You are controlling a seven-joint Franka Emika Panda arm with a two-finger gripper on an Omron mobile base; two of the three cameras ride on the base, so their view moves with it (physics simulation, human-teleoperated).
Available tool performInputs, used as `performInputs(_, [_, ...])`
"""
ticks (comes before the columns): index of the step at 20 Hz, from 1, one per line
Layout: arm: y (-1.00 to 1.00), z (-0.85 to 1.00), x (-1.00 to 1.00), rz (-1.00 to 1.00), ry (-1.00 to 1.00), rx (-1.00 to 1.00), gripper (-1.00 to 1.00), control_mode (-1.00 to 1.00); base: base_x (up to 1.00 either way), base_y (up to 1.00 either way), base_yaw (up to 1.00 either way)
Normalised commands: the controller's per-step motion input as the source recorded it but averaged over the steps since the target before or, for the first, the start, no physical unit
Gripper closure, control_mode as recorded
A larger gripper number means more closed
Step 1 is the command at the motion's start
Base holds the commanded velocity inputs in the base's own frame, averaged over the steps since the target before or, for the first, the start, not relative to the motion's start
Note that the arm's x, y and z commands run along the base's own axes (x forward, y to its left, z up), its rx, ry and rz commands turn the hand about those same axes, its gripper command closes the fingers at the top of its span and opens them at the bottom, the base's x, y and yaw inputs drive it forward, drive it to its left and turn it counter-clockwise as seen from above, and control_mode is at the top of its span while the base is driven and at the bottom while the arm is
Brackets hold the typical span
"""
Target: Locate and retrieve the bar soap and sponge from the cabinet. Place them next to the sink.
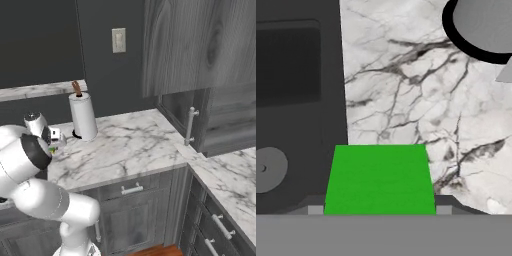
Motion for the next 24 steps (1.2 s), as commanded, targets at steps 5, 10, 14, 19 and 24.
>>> performInputs(5, [0.11,-0.05,0.25,0.0,0.02,-0.06,1.0,-1.0,0.0,0.0,0.0])
performInputs(10, [0.04,-0.16,0.19,0.0,0.0,-0.05,1.0,-1.0,0.0,0.0,0.0])
performInputs(14, [0.0,-0.27,0.12,0.0,0.0,0.0,1.0,-1.0,0.0,0.0,0.0])
performInputs(19, [0.0,-0.32,0.14,0.0,0.0,0.0,1.0,-1.0,0.0,0.0,0.0])
performInputs(24, [0.0,-0.28,0.11,0.0,0.0,0.0,1.0,-1.0,0.0,0.0,0.0])
